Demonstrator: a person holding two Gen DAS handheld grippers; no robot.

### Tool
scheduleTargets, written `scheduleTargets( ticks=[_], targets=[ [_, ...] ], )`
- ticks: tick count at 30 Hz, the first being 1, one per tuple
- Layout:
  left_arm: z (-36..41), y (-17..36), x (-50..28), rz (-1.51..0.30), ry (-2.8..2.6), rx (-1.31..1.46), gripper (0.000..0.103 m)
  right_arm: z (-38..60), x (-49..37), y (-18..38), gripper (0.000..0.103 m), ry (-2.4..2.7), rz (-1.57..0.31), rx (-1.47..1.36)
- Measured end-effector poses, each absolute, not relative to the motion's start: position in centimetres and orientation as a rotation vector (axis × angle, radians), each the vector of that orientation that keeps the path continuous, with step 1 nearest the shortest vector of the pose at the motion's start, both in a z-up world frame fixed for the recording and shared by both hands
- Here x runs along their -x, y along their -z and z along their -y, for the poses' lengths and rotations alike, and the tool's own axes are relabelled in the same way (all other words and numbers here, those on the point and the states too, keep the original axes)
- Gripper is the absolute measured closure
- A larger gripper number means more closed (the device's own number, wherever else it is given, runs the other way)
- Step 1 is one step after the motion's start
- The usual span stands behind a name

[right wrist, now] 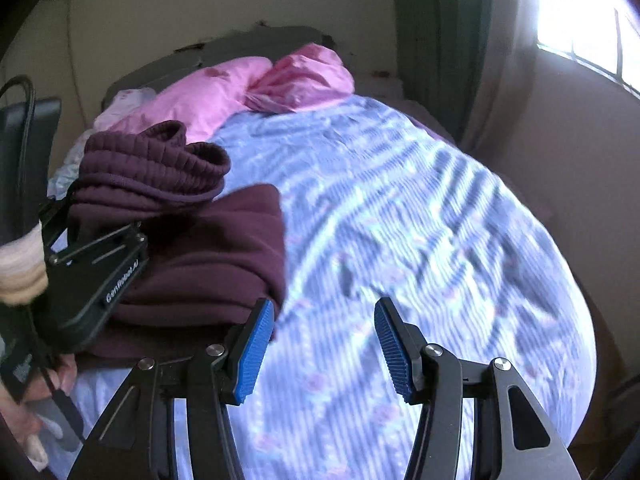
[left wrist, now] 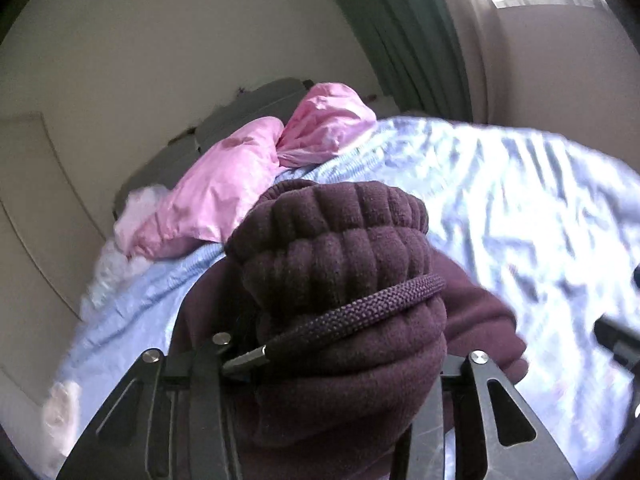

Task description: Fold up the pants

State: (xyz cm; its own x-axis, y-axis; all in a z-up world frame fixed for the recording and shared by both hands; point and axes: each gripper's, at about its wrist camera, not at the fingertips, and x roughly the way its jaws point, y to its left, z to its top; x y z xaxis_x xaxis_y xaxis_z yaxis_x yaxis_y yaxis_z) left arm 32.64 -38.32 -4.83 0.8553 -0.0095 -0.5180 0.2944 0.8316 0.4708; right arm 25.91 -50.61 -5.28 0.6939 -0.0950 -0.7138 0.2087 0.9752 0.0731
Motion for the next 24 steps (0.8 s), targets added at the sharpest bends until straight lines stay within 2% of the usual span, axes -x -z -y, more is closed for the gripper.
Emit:
scheduleTargets(
  ticks=[1, 5, 9, 12, 16, 20, 22, 24],
  targets=[
    [38.8, 5.2, -32.5, -0.529, 0.173, -0.6, 0.056, 51.0, -25.9, 5.7, 0.049, 0.18, -0.793, -0.163],
    [39.7, 6.1, -31.4, -0.534, 0.166, -0.692, 0.05, 52.0, -25.4, 7.0, 0.049, 0.213, -0.818, -0.204],
    [38.5, 4.3, -31.8, -0.555, 0.135, -0.647, 0.042, 52.6, -24.2, 7.1, 0.032, 0.245, -0.815, -0.225],
    [38.5, 3.4, -31.7, -0.547, 0.075, -0.672, 0.036, 53.0, -23.2, 6.1, 0.028, 0.288, -0.787, -0.217],
    [38.5, 3.1, -32.3, -0.654, 0.051, -0.7, 0.029, 53.0, -22.3, 4.4, 0.028, 0.306, -0.744, -0.221],
    [38.4, 4.1, -32.2, -0.778, 0.167, -0.739, 0.022, 51.9, -21.5, 2.7, 0.02, 0.299, -0.722, -0.19],
    [38.2, 3.9, -31.5, -0.802, 0.266, -0.702, 0.0, 51.3, -21.4, 2.0, 0.019, 0.294, -0.722, -0.175],
    [37.9, 3.1, -30.7, -0.821, 0.403, -0.629, 0.0, 50.8, -21.1, 1.6, 0.015, 0.284, -0.719, -0.173]
  ],
)
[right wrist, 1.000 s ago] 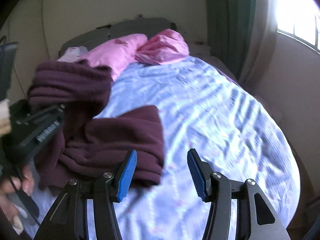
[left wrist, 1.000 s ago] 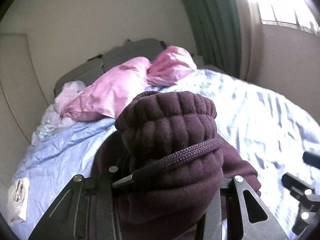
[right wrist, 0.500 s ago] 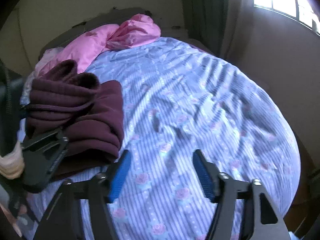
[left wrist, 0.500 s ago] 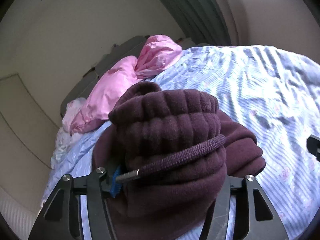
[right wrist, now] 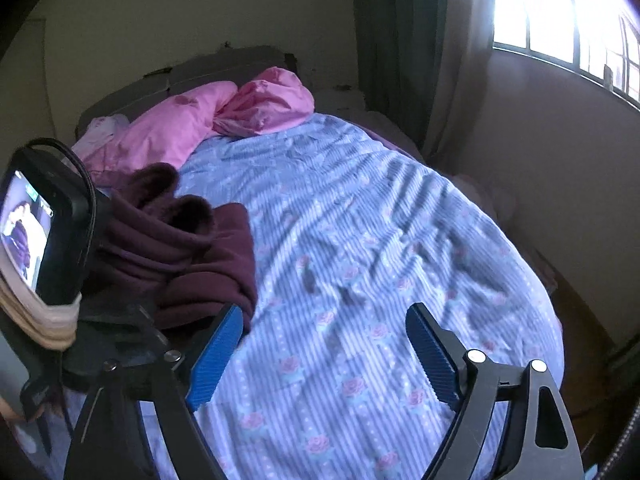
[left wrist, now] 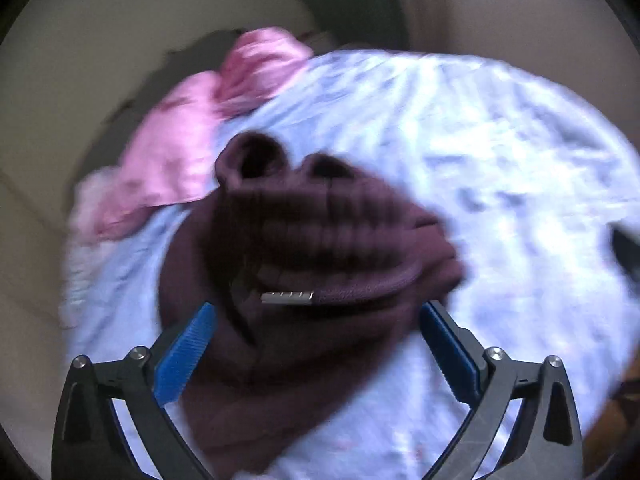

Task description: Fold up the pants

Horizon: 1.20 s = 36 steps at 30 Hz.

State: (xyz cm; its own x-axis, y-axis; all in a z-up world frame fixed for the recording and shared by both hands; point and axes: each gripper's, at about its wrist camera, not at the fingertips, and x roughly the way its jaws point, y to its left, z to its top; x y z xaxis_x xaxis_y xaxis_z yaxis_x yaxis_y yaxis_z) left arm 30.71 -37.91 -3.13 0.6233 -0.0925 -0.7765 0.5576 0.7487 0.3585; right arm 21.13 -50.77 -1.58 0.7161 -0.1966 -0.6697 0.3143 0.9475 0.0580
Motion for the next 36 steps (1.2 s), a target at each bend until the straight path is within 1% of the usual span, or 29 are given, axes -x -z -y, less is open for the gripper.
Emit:
scheduleTargets(
  ticks=[2, 3, 6, 11, 13, 18, 25, 28, 29, 31, 32, 33, 34, 36],
  targets=[
    [37.2, 2.2, -30.1, -0.845, 0.469, -0.571, 0.0, 50.3, -20.9, 1.2, 0.011, 0.274, -0.714, -0.169],
    [36.8, 1.8, -29.8, -0.828, 0.479, -0.565, 0.0, 50.0, -20.6, 0.9, 0.008, 0.273, -0.709, -0.165],
    [34.5, 0.8, -29.1, -0.779, 0.478, -0.536, 0.0, 49.6, -19.9, -0.2, 0.005, 0.278, -0.684, -0.151],
    [26.9, -1.2, -29.6, -0.779, 0.524, -0.258, 0.0, 48.5, -19.8, -1.9, 0.001, 0.23, -0.635, -0.134],
    [24.7, -1.7, -30.1, -0.767, 0.5, -0.192, 0.0, 47.8, -20.5, -2.5, 0.001, 0.184, -0.619, -0.141],
    [20.4, -1.9, -31.4, -0.763, 0.422, -0.155, 0.0, 45.6, -23.5, -3.8, 0.001, 0.06, -0.572, -0.149],
    [17.9, -2.0, -31.8, -0.717, 0.366, -0.094, 0.0, 41.7, -29.6, -4.6, 0.001, 0.027, -0.637, -0.062],
    [17.3, -0.7, -32.5, -0.726, 0.355, -0.084, 0.0, 40.4, -32.8, -4.5, 0.002, -0.007, -0.688, -0.029],
    [16.9, -0.1, -32.7, -0.737, 0.343, -0.077, 0.0, 39.8, -34.2, -4.3, 0.004, -0.02, -0.714, -0.018],
    [16.4, 1.2, -33.0, -0.76, 0.334, -0.056, 0.0, 39.4, -36.0, -3.7, 0.014, -0.032, -0.754, -0.018],
    [16.1, 2.1, -33.2, -0.78, 0.332, -0.048, 0.0, 39.3, -37.1, -3.2, 0.022, -0.033, -0.778, -0.027],
    [16.0, 2.7, -33.4, -0.794, 0.332, -0.044, 0.0, 39.0, -38.4, -2.5, 0.026, -0.033, -0.815, -0.037],
    [15.9, 3.2, -33.4, -0.803, 0.332, -0.039, 0.0, 39.0, -39.0, -2.0, 0.029, -0.034, -0.835, -0.041],
    [15.7, 4.0, -33.4, -0.809, 0.329, -0.036, 0.0, 38.7, -40.6, -0.6, 0.042, -0.043, -0.88, -0.065]
  ],
)
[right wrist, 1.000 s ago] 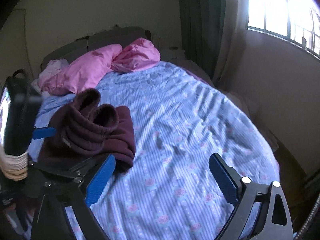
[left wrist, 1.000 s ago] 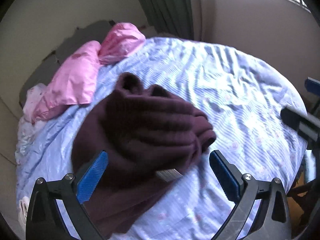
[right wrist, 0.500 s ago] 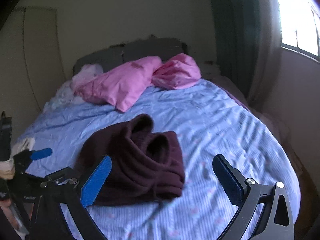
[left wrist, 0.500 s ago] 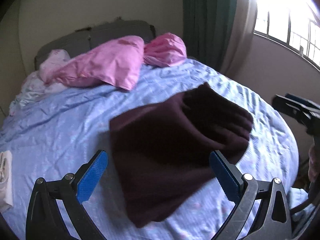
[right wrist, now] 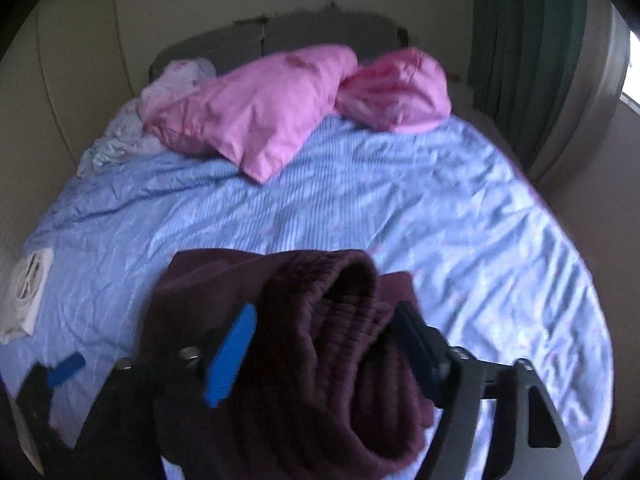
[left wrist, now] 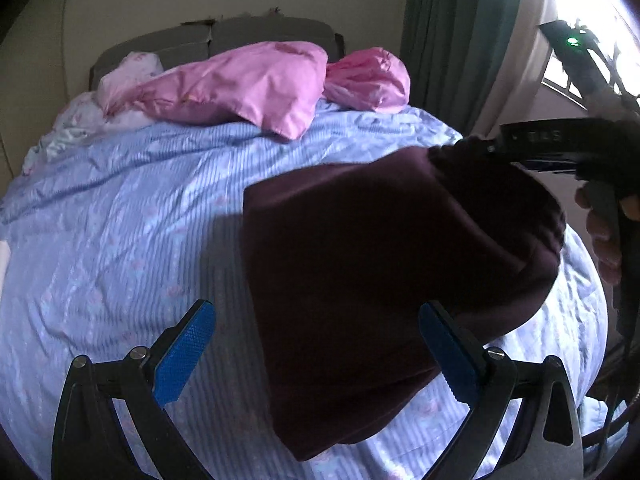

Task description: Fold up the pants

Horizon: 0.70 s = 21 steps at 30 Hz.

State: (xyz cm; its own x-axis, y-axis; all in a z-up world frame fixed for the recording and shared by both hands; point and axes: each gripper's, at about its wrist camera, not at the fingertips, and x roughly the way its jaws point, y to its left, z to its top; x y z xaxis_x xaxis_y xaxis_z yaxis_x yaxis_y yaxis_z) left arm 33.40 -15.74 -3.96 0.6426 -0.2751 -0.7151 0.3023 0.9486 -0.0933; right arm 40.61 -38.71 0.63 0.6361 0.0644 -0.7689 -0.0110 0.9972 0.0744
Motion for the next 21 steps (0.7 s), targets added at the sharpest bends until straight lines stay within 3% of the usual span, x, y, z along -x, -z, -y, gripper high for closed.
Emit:
scheduleTargets(
  ticks=[1, 3, 4, 12, 19, 20, 21],
  targets=[
    [15.7, 4.4, -33.4, -0.813, 0.333, -0.033, 0.0, 38.6, -41.1, 0.0, 0.045, -0.051, -0.902, -0.074],
    [15.9, 5.3, -33.5, -0.832, 0.349, -0.032, 0.0, 38.3, -42.0, 1.5, 0.084, -0.07, -0.952, -0.081],
    [16.0, 5.9, -33.5, -0.844, 0.354, -0.032, 0.0, 38.2, -42.0, 1.7, 0.087, -0.089, -0.953, -0.082],
    [17.1, 8.4, -33.6, -0.918, 0.404, 0.01, 0.0, 41.9, -38.5, -2.6, 0.091, -0.231, -0.649, -0.128],
    [19.1, 9.7, -32.7, -0.932, 0.387, -0.081, 0.0, 46.1, -39.7, 3.4, 0.09, -0.169, -0.743, -0.134],
    [19.2, 9.8, -32.7, -0.937, 0.386, -0.082, 0.0, 46.5, -39.7, 4.4, 0.089, -0.148, -0.755, -0.129],
    [19.1, 9.9, -32.8, -0.939, 0.381, -0.084, 0.0, 46.8, -39.6, 5.0, 0.077, -0.134, -0.761, -0.131]
  ],
)
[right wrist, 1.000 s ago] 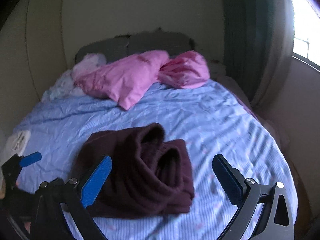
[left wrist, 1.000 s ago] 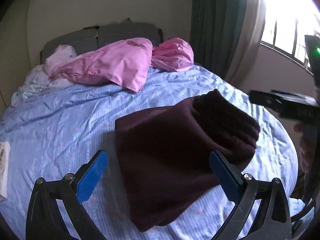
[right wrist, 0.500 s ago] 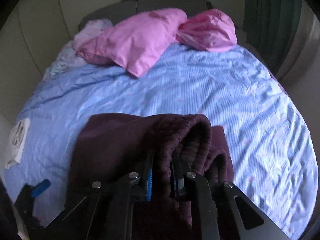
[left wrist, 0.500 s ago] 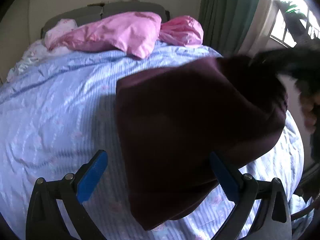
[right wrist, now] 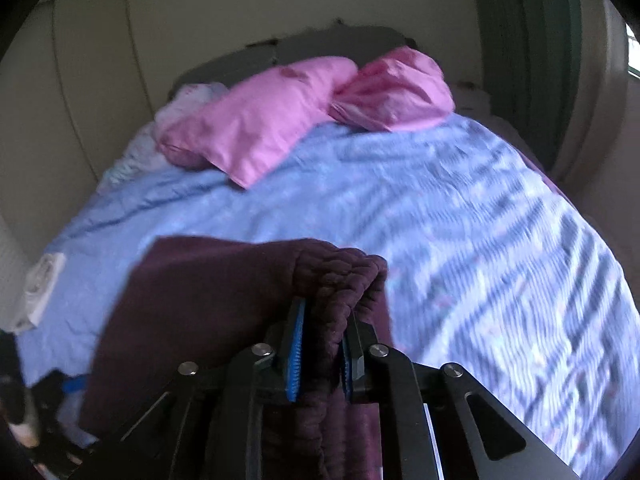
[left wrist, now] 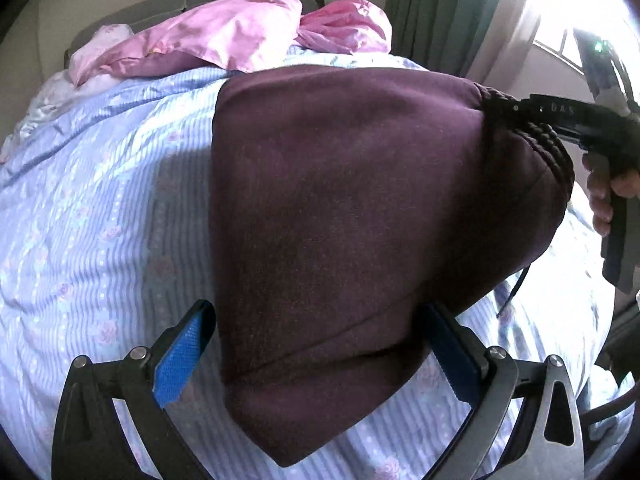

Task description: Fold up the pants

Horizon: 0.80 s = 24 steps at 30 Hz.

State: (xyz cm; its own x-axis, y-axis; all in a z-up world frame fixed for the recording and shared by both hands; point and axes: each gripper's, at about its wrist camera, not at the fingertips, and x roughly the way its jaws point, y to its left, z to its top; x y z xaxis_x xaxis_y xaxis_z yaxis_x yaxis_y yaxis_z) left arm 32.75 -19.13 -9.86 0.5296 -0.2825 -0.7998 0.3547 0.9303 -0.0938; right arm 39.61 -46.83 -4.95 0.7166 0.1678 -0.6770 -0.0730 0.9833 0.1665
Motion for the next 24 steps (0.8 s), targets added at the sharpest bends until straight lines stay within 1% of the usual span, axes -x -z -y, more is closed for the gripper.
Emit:
scheduleTargets(
  ticks=[1, 2, 3, 4, 7, 9, 10, 11, 12, 16, 18, 22, 24],
  targets=[
    [19.2, 9.9, -32.7, -0.941, 0.377, -0.089, 0.0, 47.2, -39.5, 5.2, 0.068, -0.104, -0.765, -0.128],
    [19.2, 9.9, -32.7, -0.942, 0.375, -0.099, 0.0, 47.5, -39.3, 5.2, 0.053, -0.081, -0.763, -0.12],
    [19.2, 9.8, -32.7, -0.941, 0.373, -0.109, 0.0, 47.6, -39.0, 5.1, 0.041, -0.05, -0.76, -0.1],
    [19.3, 9.7, -32.7, -0.935, 0.37, -0.12, 0.0, 47.7, -38.8, 4.8, 0.038, -0.036, -0.763, -0.089],
    [19.4, 9.2, -32.2, -0.907, 0.354, -0.154, 0.0, 46.8, -37.3, 2.8, 0.036, -0.009, -0.726, -0.044],
    [19.6, 8.7, -31.9, -0.888, 0.352, -0.169, 0.0, 45.4, -35.4, 1.0, 0.029, 0.058, -0.648, -0.002],
    [19.7, 8.5, -31.8, -0.879, 0.351, -0.173, 0.0, 44.9, -34.9, 0.5, 0.027, 0.081, -0.623, 0.014],
    [19.8, 8.0, -31.5, -0.861, 0.35, -0.178, 0.0, 44.2, -33.9, 0.0, 0.023, 0.101, -0.587, 0.031],
    [19.8, 7.7, -31.4, -0.849, 0.348, -0.178, 0.0, 43.3, -32.9, -0.2, 0.021, 0.099, -0.561, 0.047],
    [20.0, 6.4, -30.7, -0.798, 0.335, -0.189, 0.0, 41.9, -32.0, 1.3, 0.021, 0.12, -0.632, 0.101],
    [20.0, 6.2, -30.6, -0.783, 0.327, -0.198, 0.0, 42.6, -31.6, 3.0, 0.021, 0.123, -0.672, 0.11],
    [20.1, 6.4, -31.1, -0.792, 0.305, -0.197, 0.0, 46.5, -31.2, 4.8, 0.021, 0.147, -0.697, -0.036],
    [20.1, 6.8, -31.2, -0.804, 0.305, -0.191, 0.0, 48.8, -32.0, 6.4, 0.021, 0.121, -0.753, -0.147]
  ],
)
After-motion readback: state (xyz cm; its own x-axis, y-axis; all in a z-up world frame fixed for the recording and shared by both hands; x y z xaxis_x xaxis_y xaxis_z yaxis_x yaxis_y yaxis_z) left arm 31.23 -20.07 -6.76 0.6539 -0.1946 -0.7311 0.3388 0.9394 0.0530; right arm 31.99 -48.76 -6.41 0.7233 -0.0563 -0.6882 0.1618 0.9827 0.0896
